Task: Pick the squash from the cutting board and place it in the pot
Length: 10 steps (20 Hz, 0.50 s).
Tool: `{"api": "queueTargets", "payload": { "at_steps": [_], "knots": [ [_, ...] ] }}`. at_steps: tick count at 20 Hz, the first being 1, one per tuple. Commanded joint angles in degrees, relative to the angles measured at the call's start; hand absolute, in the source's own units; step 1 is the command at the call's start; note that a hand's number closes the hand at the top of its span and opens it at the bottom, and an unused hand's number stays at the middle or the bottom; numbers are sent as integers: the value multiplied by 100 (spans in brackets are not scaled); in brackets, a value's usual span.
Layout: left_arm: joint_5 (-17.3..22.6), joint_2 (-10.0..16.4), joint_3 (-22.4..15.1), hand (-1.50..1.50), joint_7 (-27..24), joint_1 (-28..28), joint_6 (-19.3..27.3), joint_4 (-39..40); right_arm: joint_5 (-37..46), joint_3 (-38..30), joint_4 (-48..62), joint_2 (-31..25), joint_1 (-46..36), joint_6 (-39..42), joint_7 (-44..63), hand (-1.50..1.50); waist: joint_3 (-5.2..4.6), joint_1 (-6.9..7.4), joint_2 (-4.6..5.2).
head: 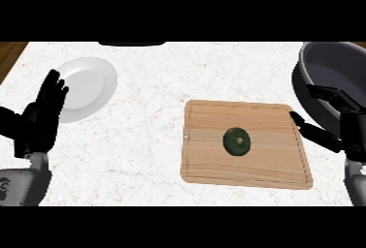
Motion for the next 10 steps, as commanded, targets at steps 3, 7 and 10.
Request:
{"api": "queueTargets", "payload": {
  "at_steps": [3,7,10],
  "knots": [
    [43,-352,-178,0,-40,204,21,-553,465,-261,891,346,209,-469,-2128,-150,28,67,-2],
    [-59,-366,-34,0,193,121,83,-634,673,-90,-601,-229,440,10,-701,-150,17,-2,-19],
    [73,-244,72,0,274,-189,-82,-342,969,389,-1106,-649,370,493,352,-150,8,-42,-21]
  ]
}}
